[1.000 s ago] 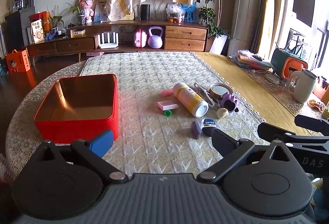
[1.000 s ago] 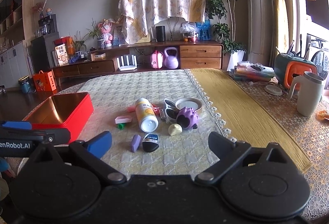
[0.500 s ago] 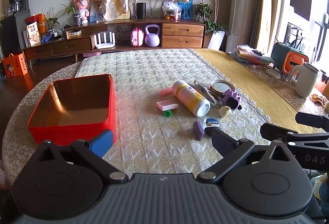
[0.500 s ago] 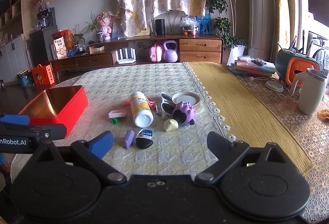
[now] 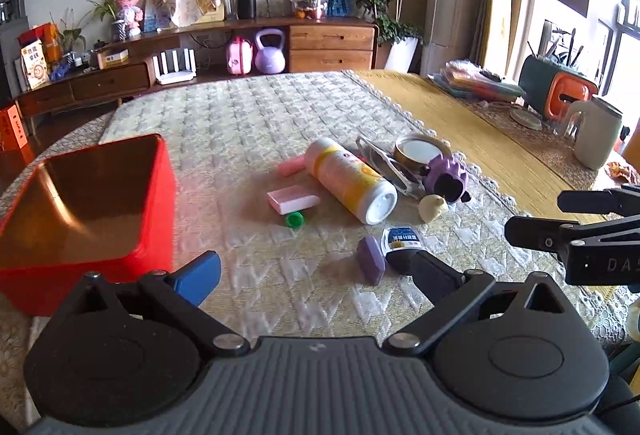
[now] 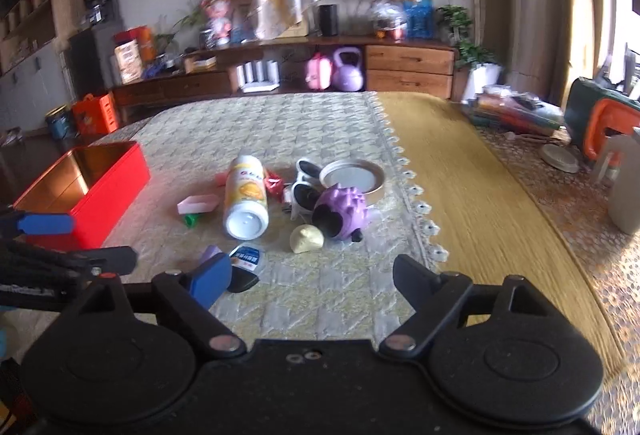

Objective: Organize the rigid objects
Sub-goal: 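Grasp the lavender eraser with the left tool while the right tool grasps the blue-labelled round tin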

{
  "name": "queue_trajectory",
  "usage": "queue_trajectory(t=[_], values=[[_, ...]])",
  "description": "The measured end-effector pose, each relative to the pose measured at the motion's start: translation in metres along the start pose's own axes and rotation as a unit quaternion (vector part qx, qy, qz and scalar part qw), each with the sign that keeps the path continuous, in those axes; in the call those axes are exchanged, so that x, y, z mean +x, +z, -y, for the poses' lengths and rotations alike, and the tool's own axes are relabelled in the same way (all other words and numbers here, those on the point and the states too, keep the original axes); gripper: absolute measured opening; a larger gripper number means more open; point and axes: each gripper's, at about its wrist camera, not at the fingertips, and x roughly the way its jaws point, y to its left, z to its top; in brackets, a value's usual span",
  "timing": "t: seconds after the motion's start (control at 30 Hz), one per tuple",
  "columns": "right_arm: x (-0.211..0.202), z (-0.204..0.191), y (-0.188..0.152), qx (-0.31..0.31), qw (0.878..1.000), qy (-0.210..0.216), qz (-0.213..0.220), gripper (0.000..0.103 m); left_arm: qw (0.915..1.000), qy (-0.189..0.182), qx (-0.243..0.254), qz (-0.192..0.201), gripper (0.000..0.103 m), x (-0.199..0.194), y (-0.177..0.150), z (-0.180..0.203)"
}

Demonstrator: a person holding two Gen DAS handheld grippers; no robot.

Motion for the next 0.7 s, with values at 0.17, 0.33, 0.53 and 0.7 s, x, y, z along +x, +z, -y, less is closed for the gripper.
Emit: queue_trajectory(t=[0.17, 0.33, 0.53, 0.7], values=[[0.02, 0.0, -0.009, -0.061, 0.996, 0.053, -0.03, 0.084, 0.9998, -0.004, -0.011, -0.016, 0.102, 0.026, 0.001, 0.005], [0.035, -0.01, -0.016, -0.094, 0.992, 0.068, -0.041, 0.079, 0.9992, -0.01, -0.014, -0.036, 0.101, 0.045, 0.003, 0.009], [0.05, -0.023, -0.013, -0.111, 0.99, 0.082, -0.041, 0.073, 0.9983, -0.012, -0.017, -0.054, 0.089, 0.063, 0.004, 0.008], [0.062, -0.029, -0.012, -0.127, 0.987, 0.089, -0.045, 0.066, 0.9965, -0.023, -0.03, -0.075, 0.07, 0.075, 0.003, 0.003]])
